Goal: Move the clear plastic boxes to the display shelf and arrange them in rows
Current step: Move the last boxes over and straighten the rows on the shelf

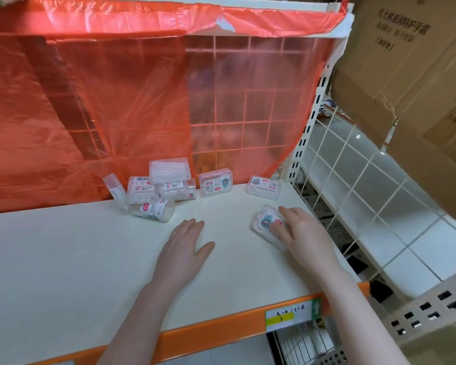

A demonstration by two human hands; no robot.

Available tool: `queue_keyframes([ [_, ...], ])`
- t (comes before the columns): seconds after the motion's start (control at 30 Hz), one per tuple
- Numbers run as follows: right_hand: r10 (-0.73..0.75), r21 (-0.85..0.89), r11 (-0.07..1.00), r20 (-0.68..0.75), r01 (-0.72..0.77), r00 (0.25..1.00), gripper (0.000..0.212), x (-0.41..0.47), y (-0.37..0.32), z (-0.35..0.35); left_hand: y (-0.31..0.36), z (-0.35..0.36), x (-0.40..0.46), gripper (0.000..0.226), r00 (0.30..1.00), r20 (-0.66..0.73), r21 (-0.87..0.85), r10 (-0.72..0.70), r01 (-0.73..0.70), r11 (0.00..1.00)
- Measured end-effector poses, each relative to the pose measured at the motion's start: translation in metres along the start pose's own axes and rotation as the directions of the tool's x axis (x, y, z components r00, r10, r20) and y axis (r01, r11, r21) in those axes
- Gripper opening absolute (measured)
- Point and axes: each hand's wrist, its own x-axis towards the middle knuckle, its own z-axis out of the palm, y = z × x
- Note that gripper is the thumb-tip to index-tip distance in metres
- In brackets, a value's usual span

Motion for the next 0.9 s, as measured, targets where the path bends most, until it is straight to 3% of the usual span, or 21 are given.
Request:
queue_keyframes([
  [0.07, 0.026, -0.039, 0.999, 0.103, -0.023, 0.994, 0.066, 0.000, -0.003, 0.003, -0.001, -0.001, 0.000, 0.056, 1.000, 0.005, 0.003, 0.005, -0.005, 1.000],
  [0.17, 0.044, -0.093, 0.995, 0.177, -0.028, 0.983, 0.062, 0.000, -0.005, 0.007, -0.003, -0.003, 0.000, 0.056, 1.000, 0.013, 0.011, 0.015, -0.015, 1.000],
  [0.4, 0.086, -0.105, 0.992, 0.155, -0.070, 0.984, 0.046, 0.001, 0.000, 0.002, 0.001, -0.006, 0.010, 0.055, 0.997, 0.041, 0.062, 0.067, -0.069, 0.996],
  [0.9, 0.274, -0.046, 0.961, 0.012, -0.273, 0.962, 0.053, -0.031, 0.030, -0.025, 0.077, 0.002, 0.090, 0.057, 0.929, 0.164, 0.152, 0.331, -0.355, 0.922],
])
